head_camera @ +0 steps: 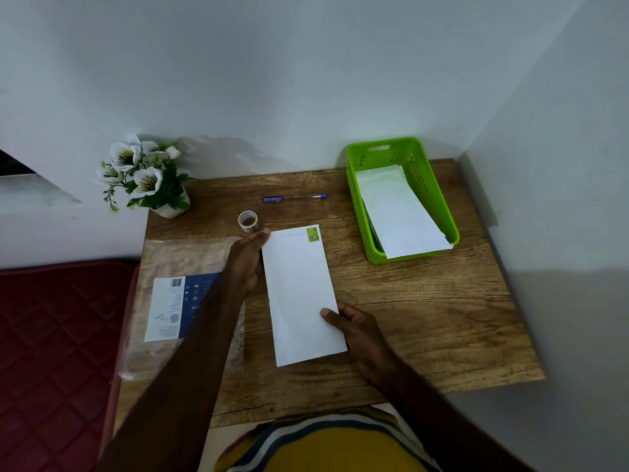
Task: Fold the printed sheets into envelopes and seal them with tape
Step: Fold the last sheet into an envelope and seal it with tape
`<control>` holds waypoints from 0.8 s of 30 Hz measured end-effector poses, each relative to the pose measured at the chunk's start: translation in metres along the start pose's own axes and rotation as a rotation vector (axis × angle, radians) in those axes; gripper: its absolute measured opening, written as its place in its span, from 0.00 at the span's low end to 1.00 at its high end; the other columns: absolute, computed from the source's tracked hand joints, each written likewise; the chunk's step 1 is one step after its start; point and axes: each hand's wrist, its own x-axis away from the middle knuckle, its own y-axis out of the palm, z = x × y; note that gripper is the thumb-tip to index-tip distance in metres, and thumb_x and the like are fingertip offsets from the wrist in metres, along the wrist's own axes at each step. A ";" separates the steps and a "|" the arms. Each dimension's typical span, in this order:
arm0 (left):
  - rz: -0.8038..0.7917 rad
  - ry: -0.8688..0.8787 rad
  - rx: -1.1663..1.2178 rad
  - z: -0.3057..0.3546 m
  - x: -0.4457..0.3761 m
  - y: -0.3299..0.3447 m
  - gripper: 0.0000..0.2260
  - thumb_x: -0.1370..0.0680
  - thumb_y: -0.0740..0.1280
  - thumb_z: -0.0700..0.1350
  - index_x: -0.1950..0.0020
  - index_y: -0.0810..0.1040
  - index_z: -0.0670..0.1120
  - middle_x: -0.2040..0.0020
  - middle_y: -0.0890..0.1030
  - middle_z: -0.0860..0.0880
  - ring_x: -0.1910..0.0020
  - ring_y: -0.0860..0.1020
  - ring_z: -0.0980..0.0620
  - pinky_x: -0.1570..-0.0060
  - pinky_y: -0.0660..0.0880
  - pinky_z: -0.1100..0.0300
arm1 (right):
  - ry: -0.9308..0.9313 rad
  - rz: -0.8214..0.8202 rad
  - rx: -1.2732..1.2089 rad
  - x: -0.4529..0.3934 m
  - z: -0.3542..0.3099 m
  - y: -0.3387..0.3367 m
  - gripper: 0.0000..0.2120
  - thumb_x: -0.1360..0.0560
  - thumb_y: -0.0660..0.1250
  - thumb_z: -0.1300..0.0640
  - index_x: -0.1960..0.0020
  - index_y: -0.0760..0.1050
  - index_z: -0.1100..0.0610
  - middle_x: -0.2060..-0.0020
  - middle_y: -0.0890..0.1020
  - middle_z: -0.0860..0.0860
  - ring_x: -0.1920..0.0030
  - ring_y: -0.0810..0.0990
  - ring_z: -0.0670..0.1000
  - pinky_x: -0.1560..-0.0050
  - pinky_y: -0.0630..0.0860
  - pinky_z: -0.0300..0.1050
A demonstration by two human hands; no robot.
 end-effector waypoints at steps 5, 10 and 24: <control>-0.009 0.000 0.002 0.001 0.001 0.002 0.14 0.17 0.65 0.51 0.38 0.80 0.44 0.46 0.87 0.46 0.45 0.85 0.45 0.43 0.81 0.46 | -0.221 0.166 0.121 0.021 -0.024 0.009 0.05 0.22 0.72 0.53 0.46 0.84 0.49 0.50 0.88 0.47 0.52 0.87 0.49 0.58 0.83 0.40; -0.208 0.072 0.002 0.006 0.006 -0.004 0.21 0.14 0.56 0.58 0.36 0.80 0.46 0.44 0.86 0.44 0.48 0.86 0.46 0.57 0.83 0.55 | -0.527 0.325 0.258 0.060 -0.080 0.011 0.04 0.22 0.73 0.53 0.48 0.84 0.48 0.54 0.88 0.43 0.54 0.87 0.47 0.58 0.85 0.43; -0.095 0.101 -0.119 0.004 0.013 -0.014 0.21 0.15 0.57 0.59 0.40 0.83 0.47 0.52 0.87 0.46 0.65 0.80 0.54 0.70 0.75 0.62 | -0.897 0.901 1.631 0.027 -0.190 -0.023 0.15 0.22 0.62 0.59 0.38 0.80 0.56 0.35 0.79 0.53 0.37 0.74 0.60 0.54 0.73 0.52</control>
